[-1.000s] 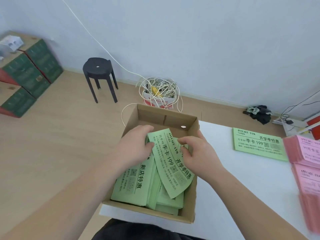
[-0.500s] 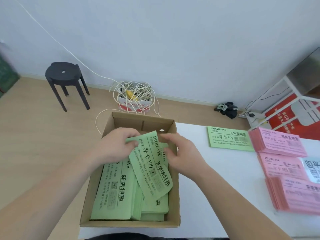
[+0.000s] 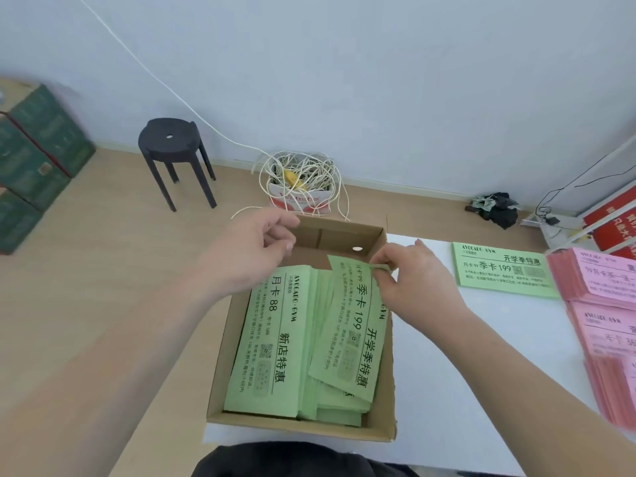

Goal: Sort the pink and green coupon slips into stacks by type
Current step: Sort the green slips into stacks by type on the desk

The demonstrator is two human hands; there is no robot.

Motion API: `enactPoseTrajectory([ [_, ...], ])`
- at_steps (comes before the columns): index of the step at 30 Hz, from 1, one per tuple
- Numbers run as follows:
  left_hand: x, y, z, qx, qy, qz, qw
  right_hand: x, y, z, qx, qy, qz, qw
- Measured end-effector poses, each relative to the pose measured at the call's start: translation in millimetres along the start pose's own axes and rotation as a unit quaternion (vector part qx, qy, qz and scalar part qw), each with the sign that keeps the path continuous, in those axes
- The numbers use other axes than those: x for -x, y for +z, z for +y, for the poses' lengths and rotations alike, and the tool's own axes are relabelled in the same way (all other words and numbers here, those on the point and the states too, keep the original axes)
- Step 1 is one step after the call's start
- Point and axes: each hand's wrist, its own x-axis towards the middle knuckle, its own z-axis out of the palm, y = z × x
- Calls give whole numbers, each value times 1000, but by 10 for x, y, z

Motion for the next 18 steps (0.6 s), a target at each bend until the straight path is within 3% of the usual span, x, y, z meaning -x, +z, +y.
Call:
enactPoseTrajectory([
  [7,164,-47,-234,-18,-9,-13,1000,-67,-56,-22,63,9,-29,998],
  [11,184,-85,-258,-93,14,-30,995,-128,-60,-115,89,7,-104,991],
  [15,40,-91,-235,-287,62,-88,952,-168,46,-223,209,-57,-75,973],
  [18,-104,13,-282,-377,60,-165,909,-110,170,-182,179,-101,-37,978],
])
